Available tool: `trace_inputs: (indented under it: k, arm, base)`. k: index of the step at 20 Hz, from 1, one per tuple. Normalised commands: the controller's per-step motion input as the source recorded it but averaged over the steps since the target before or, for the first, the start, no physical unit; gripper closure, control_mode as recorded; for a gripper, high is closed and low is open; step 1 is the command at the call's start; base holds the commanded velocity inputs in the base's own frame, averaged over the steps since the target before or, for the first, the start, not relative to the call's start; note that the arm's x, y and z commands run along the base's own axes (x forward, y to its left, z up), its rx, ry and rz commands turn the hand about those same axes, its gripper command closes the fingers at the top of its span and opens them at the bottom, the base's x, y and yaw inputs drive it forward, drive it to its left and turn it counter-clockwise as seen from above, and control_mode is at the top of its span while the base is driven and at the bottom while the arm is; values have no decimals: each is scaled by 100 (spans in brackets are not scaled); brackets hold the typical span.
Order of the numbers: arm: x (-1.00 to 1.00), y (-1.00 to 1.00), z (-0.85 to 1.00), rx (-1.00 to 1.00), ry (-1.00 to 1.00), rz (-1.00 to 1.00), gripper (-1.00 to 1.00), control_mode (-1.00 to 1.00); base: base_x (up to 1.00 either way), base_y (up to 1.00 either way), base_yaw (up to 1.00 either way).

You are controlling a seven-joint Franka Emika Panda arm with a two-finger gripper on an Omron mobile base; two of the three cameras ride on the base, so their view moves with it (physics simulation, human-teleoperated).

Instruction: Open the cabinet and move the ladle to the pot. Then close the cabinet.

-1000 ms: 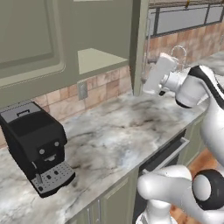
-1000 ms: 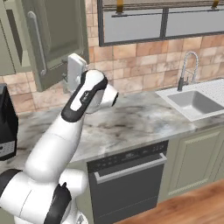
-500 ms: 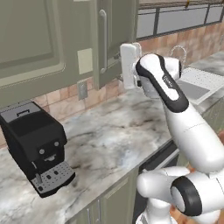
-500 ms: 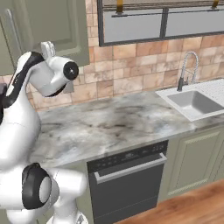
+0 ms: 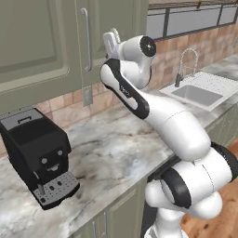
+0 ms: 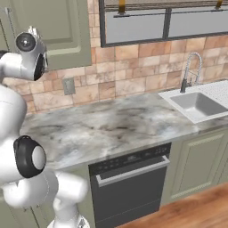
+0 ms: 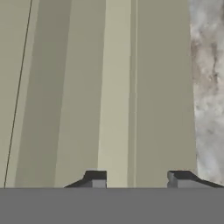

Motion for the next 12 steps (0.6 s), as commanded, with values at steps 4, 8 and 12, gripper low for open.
trace_inputs:
  k: [4,8,12]
  arm:
    - [55,3,0,-13,8,-26,-100,-100]
    - [36,-2,0,-3,3,-16,-100,-100]
    - [0,-18,-26,14,-19,-4,-100,-100]
  base:
    - [0,0,0]
    - [0,0,0]
    - [0,0,0]
